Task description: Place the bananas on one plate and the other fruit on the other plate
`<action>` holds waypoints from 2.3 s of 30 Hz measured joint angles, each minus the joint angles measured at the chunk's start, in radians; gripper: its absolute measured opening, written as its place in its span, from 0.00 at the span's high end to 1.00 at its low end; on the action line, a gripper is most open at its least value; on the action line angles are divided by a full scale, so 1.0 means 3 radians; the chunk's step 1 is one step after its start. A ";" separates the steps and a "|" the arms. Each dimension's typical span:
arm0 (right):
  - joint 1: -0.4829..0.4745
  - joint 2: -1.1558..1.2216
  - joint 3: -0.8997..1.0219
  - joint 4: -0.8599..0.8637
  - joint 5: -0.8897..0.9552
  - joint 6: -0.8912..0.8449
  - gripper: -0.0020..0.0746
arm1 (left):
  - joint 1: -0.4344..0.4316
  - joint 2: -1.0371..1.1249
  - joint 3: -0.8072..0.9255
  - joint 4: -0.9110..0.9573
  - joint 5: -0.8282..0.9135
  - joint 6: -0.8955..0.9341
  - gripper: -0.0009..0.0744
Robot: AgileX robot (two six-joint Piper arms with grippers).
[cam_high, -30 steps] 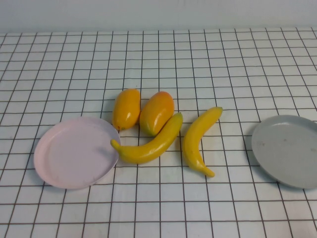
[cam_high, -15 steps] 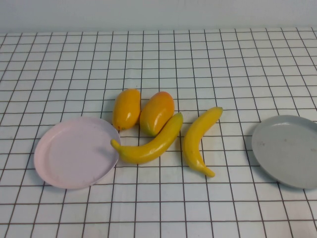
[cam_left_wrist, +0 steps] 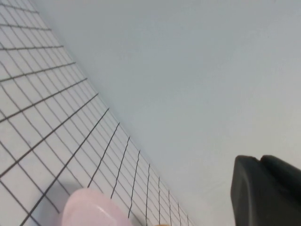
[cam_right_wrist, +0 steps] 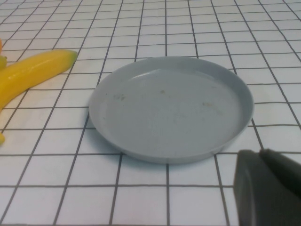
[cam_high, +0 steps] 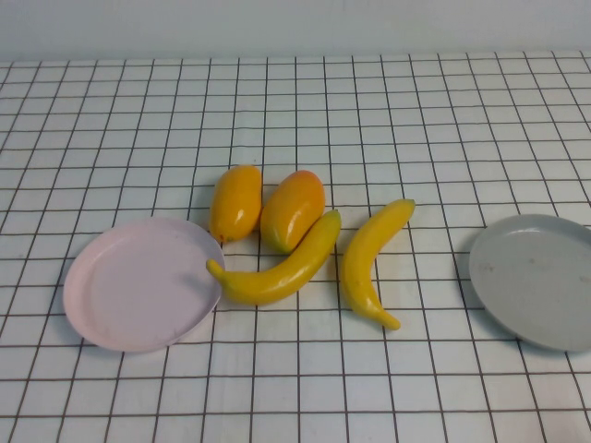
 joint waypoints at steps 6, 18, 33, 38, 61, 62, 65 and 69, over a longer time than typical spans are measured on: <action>0.0000 0.0000 0.0000 0.0000 0.0000 0.0000 0.99 | 0.0000 0.0000 0.0000 0.0000 -0.0082 0.0110 0.99; 0.0000 0.0000 0.0000 0.0000 0.0000 0.0000 0.99 | -0.0005 0.0652 -0.1234 0.0422 0.1773 0.1680 0.99; 0.0000 0.0000 0.0000 0.0000 0.0000 0.0000 0.99 | -0.0464 0.2572 -0.2251 0.1276 0.2676 0.2486 0.81; 0.0000 0.0000 0.0000 0.0000 0.0000 0.0000 0.99 | -0.0981 0.3123 -0.2591 0.1844 0.2695 0.1772 0.32; 0.0000 0.0000 0.0000 0.0000 0.0000 0.0000 0.99 | -0.1675 0.7299 -0.7045 0.2166 0.4174 0.1183 0.10; 0.0000 0.0000 0.0000 0.0000 0.0000 0.0000 0.99 | -0.1680 0.7386 -0.7120 0.2166 0.4180 0.1147 0.10; 0.0000 0.0000 0.0000 0.0000 0.0000 0.0000 0.99 | -0.1683 0.7571 -0.7220 0.2173 0.4209 0.1079 0.10; 0.0000 0.0000 0.0000 0.0000 0.0000 0.0000 0.99 | -0.1680 0.7594 -0.7246 0.2257 0.4231 0.1058 0.10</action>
